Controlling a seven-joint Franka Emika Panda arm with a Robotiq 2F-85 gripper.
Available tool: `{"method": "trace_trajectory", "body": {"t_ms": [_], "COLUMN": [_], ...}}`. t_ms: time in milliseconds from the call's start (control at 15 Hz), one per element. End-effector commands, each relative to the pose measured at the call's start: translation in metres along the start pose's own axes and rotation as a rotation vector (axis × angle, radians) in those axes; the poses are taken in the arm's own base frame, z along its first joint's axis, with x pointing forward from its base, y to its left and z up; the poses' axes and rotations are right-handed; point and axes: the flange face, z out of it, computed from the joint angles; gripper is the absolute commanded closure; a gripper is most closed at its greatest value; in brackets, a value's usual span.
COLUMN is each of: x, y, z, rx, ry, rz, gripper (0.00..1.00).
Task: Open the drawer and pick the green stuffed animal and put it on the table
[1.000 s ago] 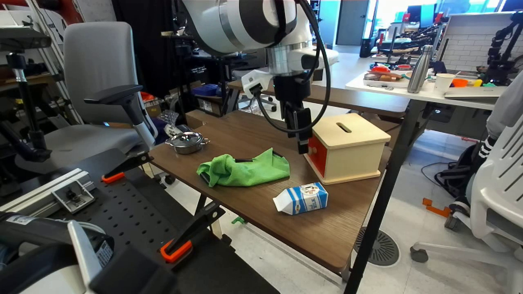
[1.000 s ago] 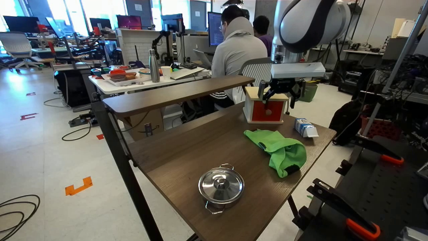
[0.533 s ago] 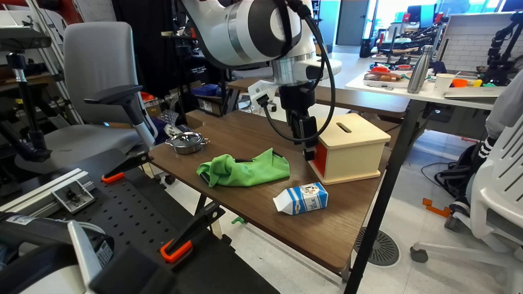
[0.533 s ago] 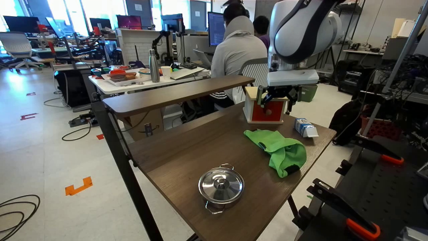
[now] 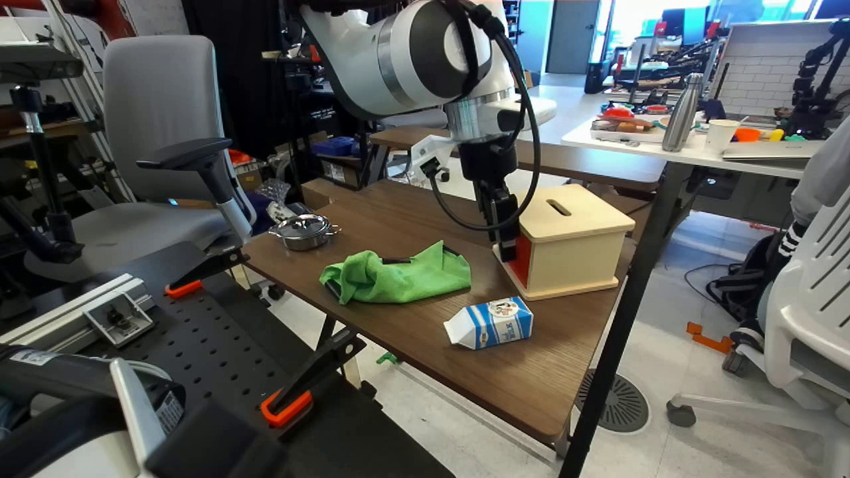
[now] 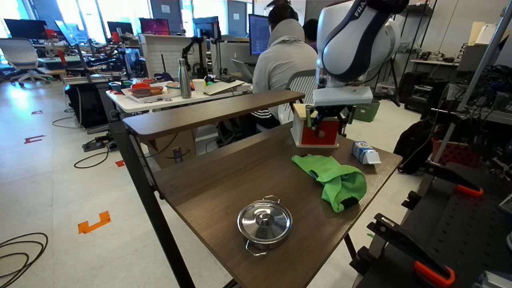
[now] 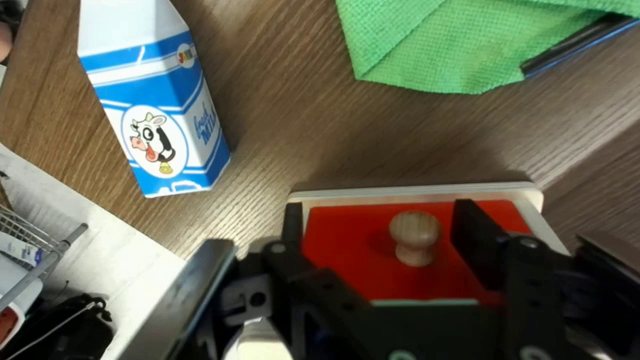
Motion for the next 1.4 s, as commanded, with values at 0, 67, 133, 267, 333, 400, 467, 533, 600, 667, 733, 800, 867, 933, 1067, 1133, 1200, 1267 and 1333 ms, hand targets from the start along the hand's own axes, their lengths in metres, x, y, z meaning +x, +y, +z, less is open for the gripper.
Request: {"method": "trace_trajectory", "body": {"t_ms": [0, 67, 133, 267, 333, 400, 467, 533, 600, 667, 733, 800, 867, 933, 1067, 1133, 1200, 1267, 1333], "x": [0.007, 0.007, 0.006, 0.005, 0.005, 0.005, 0.005, 0.005, 0.005, 0.004, 0.003, 0.002, 0.000, -0.002, -0.006, -0.008, -0.010, -0.013, -0.015], "y": [-0.004, -0.005, -0.007, -0.010, -0.012, -0.012, -0.011, -0.011, -0.010, -0.010, -0.010, -0.010, -0.011, -0.011, -0.012, -0.011, -0.011, -0.010, -0.009], "z": [0.005, 0.005, 0.005, 0.003, 0.003, 0.003, 0.004, 0.004, 0.004, 0.004, 0.003, 0.002, -0.001, -0.004, -0.011, -0.015, -0.018, -0.020, -0.023], "rx": [-0.002, -0.001, 0.000, 0.003, 0.004, 0.003, 0.002, 0.002, 0.001, 0.000, 0.000, 0.002, 0.008, 0.018, 0.038, 0.043, 0.047, 0.052, 0.057], "ry": [0.037, 0.040, 0.042, 0.045, 0.049, 0.049, 0.048, 0.046, 0.046, 0.046, 0.048, 0.050, 0.048, 0.043, 0.035, 0.031, 0.026, 0.025, 0.021], "rz": [0.030, 0.032, 0.030, 0.027, 0.028, 0.030, 0.032, 0.032, 0.032, 0.030, 0.029, 0.027, 0.024, 0.022, 0.015, 0.011, 0.007, 0.004, -0.001], "gripper": [0.56, 0.62, 0.70, 0.85, 0.92, 0.98, 0.93, 0.93, 0.93, 0.93, 0.93, 0.93, 0.93, 0.93, 0.93, 0.93, 0.93, 0.93, 0.93]}}
